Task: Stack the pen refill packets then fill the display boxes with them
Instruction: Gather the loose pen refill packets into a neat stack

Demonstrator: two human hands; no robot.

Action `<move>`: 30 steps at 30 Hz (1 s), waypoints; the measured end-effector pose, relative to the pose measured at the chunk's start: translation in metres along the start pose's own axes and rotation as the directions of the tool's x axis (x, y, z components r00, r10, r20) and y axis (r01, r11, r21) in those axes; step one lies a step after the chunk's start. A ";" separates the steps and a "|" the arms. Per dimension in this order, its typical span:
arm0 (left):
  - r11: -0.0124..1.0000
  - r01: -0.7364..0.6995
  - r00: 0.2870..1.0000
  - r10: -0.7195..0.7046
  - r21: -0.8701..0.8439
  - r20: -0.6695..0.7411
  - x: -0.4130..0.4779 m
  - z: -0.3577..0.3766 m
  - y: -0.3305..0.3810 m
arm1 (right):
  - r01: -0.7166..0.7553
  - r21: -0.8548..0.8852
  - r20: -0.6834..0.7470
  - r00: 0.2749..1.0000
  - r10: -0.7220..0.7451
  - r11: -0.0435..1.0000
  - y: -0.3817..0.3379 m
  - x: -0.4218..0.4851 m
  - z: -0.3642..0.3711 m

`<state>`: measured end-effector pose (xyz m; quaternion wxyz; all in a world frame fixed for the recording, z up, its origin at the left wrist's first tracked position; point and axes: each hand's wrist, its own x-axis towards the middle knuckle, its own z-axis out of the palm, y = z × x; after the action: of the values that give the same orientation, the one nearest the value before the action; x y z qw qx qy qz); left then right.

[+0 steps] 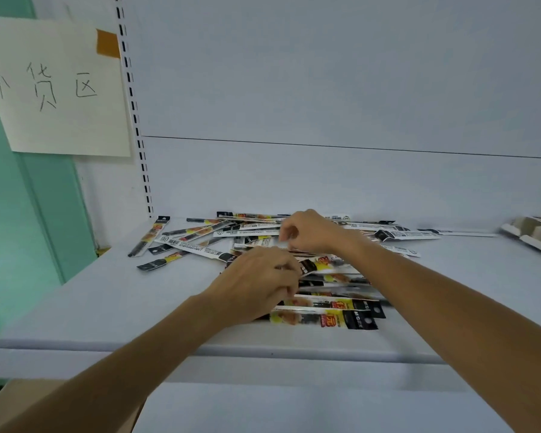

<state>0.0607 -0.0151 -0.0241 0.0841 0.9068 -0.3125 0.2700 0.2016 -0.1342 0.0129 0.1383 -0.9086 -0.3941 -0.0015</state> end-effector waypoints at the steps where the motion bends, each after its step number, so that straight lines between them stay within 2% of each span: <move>1: 0.999 0.008 1.000 -0.007 -0.051 0.007 0.000 -0.001 0.001 | 0.027 -0.022 -0.003 1.000 -0.028 0.999 -0.003 0.004 0.001; 4: 0.973 0.094 0.995 -0.085 -0.209 0.051 -0.003 -0.001 -0.001 | 0.123 -0.174 0.050 0.992 -0.116 0.977 -0.015 0.015 0.004; 6: 0.962 0.120 0.992 -0.106 -0.244 0.073 -0.005 0.001 -0.004 | 0.189 -0.297 0.129 0.979 -0.157 0.936 -0.024 0.021 0.005; 11: 0.925 0.187 0.981 -0.161 -0.330 0.105 -0.004 0.006 -0.008 | 0.287 -0.308 0.364 0.916 -0.167 0.907 -0.044 0.039 0.001; 15: 0.920 0.256 0.966 -0.235 -0.296 0.105 -0.002 0.009 -0.013 | 0.311 -0.238 0.325 0.918 -0.226 0.920 -0.049 0.046 0.004; 19: 0.937 0.267 0.963 -0.251 -0.225 0.099 -0.003 0.007 -0.011 | 0.273 -0.158 0.157 0.956 -0.249 0.949 -0.029 0.046 0.008; 23: 0.952 0.251 0.968 -0.249 -0.178 0.034 -0.006 0.008 -0.010 | 0.228 -0.171 0.023 0.973 -0.228 0.958 -0.022 0.045 0.016; 25: 0.952 0.261 0.965 -0.256 -0.162 0.053 -0.006 0.007 -0.009 | 0.225 -0.149 0.094 0.973 -0.213 0.963 -0.023 0.045 0.015; 28: 0.938 0.312 0.949 -0.300 -0.151 0.099 -0.006 0.006 -0.007 | 0.208 -0.173 0.280 0.948 -0.155 0.963 -0.025 0.045 0.008; 30: 0.939 0.321 0.944 -0.308 -0.121 0.116 -0.004 0.005 -0.007 | 0.207 -0.215 0.321 0.938 -0.131 0.954 -0.026 0.042 0.005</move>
<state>0.0643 -0.0093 -0.0309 0.1738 0.9489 -0.1850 0.1873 0.2114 -0.0863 0.0194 -0.0380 -0.8705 -0.4845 0.0770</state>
